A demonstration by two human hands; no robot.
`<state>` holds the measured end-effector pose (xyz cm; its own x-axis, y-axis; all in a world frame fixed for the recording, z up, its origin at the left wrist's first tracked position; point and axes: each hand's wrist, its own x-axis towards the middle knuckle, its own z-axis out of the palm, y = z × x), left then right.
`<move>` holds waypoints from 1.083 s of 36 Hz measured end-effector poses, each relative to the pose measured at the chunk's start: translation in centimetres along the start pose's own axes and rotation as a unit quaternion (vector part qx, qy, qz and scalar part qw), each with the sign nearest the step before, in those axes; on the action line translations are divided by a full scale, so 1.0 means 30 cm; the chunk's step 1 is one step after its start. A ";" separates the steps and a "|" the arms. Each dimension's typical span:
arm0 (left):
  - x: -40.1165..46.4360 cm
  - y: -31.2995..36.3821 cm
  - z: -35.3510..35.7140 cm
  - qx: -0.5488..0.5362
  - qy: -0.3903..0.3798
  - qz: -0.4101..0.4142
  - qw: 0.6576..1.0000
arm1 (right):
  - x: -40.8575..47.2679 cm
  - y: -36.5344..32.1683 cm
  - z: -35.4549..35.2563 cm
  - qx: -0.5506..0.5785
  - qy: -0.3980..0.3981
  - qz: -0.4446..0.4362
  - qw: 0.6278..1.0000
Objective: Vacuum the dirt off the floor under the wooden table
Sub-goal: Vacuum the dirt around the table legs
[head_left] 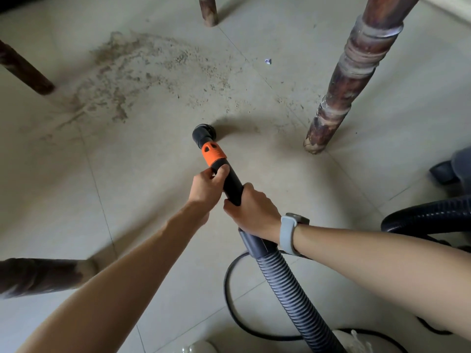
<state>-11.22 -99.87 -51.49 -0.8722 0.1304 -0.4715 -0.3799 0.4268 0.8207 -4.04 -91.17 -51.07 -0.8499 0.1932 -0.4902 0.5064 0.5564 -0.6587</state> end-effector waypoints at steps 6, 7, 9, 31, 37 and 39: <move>0.109 0.078 -0.030 0.016 0.004 0.001 1.000 | 0.128 -0.076 -0.027 0.003 0.015 -0.003 1.000; 0.121 0.093 -0.034 0.013 0.006 -0.004 1.000 | 0.148 -0.088 -0.032 0.006 0.013 -0.004 1.000; 0.134 0.118 -0.040 0.010 0.005 -0.013 1.000 | 0.174 -0.104 -0.043 0.002 0.014 -0.006 1.000; 0.144 0.194 0.033 -0.021 -0.056 -0.044 0.997 | 0.156 -0.102 -0.201 -0.063 0.015 -0.019 0.998; 0.131 0.206 0.090 -0.100 -0.082 -0.099 0.987 | 0.128 -0.080 -0.301 -0.189 0.032 -0.030 0.981; 0.114 0.192 0.118 -0.090 -0.106 -0.106 0.985 | 0.103 -0.036 -0.308 -0.242 0.059 -0.036 0.968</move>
<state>-15.30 -93.81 -49.50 -0.6908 0.2466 -0.6797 -0.6119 0.3015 0.7312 -8.55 -83.70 -46.61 -0.9056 0.2147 -0.3657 0.3418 0.8801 -0.3296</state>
